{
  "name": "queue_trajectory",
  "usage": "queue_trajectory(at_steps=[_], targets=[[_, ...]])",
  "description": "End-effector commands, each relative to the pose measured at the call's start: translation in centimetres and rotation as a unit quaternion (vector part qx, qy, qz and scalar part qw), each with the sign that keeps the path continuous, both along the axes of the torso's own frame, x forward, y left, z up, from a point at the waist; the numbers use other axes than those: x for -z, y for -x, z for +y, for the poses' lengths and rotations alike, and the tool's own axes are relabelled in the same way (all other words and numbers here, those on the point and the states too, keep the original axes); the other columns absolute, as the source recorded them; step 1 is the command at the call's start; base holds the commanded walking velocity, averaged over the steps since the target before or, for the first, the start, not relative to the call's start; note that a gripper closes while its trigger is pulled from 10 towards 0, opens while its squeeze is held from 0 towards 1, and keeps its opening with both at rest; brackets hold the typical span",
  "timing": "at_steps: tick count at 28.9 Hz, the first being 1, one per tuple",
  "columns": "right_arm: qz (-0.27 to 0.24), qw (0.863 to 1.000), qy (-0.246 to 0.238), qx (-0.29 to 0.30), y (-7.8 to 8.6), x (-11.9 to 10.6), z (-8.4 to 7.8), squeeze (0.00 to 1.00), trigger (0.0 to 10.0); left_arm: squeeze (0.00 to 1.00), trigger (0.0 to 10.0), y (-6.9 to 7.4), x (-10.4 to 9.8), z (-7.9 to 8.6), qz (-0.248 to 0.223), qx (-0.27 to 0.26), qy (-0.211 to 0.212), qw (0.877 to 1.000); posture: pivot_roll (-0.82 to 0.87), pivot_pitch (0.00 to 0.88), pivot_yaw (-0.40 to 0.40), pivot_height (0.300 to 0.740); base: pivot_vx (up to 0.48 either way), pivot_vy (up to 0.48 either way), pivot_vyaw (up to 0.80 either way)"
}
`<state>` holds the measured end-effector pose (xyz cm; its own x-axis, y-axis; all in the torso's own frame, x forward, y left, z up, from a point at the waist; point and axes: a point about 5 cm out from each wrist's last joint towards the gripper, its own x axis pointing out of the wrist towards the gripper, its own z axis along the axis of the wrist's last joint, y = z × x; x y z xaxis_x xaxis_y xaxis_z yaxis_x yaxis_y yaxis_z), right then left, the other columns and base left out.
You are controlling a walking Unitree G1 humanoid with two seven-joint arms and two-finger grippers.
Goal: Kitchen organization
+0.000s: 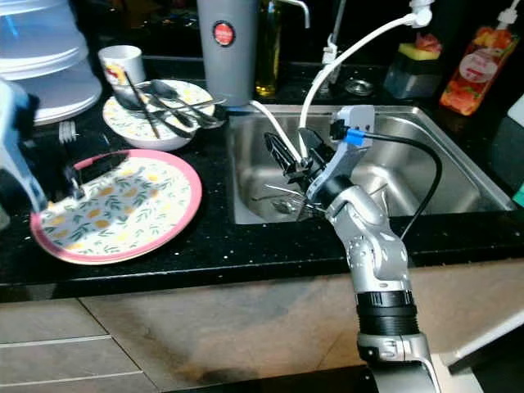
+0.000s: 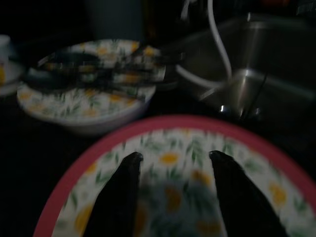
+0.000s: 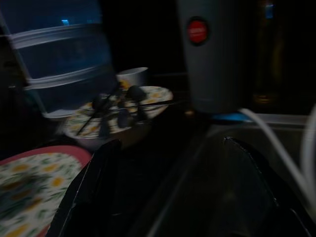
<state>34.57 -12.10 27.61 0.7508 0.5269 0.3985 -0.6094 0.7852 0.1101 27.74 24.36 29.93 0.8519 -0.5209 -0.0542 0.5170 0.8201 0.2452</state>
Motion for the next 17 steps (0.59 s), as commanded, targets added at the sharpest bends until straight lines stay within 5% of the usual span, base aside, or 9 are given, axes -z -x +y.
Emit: queue_trajectory(at_steps=[1, 5, 9, 10, 11, 17], targets=[[0.001, 1.000, 0.005, -0.015, 0.2, -0.1, 0.3, 0.00, 10.0, 1.00, 10.0, 0.2, -0.1, 1.0, 0.005, -0.016, -0.037, 0.999, 0.04, 0.156, -0.049, 0.740, 0.000, 0.000, 0.00], [0.004, 1.000, 0.011, -0.023, 0.4, 0.1, 0.5, 0.00, 10.0, 1.00, 10.0, 0.6, -0.3, 2.3, 0.029, -0.033, -0.030, 0.999, 0.04, 0.158, -0.048, 0.740, 0.000, 0.000, 0.00], [0.006, 0.999, 0.018, -0.030, 0.6, 0.3, 0.6, 0.00, 10.0, 1.00, 10.0, 0.1, -1.0, 4.9, 0.039, -0.121, 0.029, 0.991, 0.04, 0.159, -0.046, 0.740, 0.000, 0.000, 0.00], [0.006, 0.999, 0.021, -0.031, 0.6, 0.4, 0.6, 0.00, 10.0, 0.13, 10.0, -0.1, -1.0, 5.8, 0.044, -0.159, 0.041, 0.985, 0.04, 0.159, -0.046, 0.740, 0.000, 0.000, 0.00], [0.006, 0.999, 0.023, -0.033, 0.6, 0.4, 0.7, 0.00, 10.0, 0.00, 10.0, -0.2, -1.0, 6.6, 0.051, -0.191, 0.050, 0.979, 0.04, 0.161, -0.045, 0.740, 0.000, 0.000, 0.00], [0.007, 0.999, 0.032, -0.039, 0.7, 0.6, 0.8, 0.00, 10.0, 0.00, 10.0, -0.1, -0.2, 7.5, 0.093, -0.206, 0.082, 0.971, 0.04, 0.163, -0.048, 0.740, 0.000, 0.000, 0.00]])
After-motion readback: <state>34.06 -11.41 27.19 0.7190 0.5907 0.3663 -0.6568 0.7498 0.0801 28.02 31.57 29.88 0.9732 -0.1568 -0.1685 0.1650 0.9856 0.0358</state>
